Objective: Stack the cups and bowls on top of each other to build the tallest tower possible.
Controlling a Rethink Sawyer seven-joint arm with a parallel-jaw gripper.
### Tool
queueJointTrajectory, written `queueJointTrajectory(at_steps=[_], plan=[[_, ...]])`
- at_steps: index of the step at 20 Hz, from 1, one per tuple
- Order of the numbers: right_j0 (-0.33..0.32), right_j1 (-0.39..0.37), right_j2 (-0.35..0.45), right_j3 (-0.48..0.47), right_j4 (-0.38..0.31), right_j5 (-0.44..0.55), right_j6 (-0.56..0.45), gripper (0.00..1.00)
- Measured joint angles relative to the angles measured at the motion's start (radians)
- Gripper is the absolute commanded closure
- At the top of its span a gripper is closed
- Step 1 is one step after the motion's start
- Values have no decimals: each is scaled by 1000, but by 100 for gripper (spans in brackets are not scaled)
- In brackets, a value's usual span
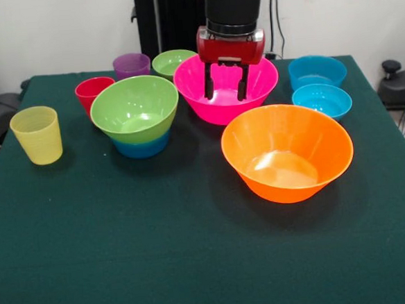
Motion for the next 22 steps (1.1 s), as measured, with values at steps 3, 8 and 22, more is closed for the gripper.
queueJointTrajectory(at_steps=[3,8,22], plan=[[1,0,0,-1,4,0,0,0],[6,0,0,-1,8,0,0,0],[14,8,0,-5,8,-16,0,0]])
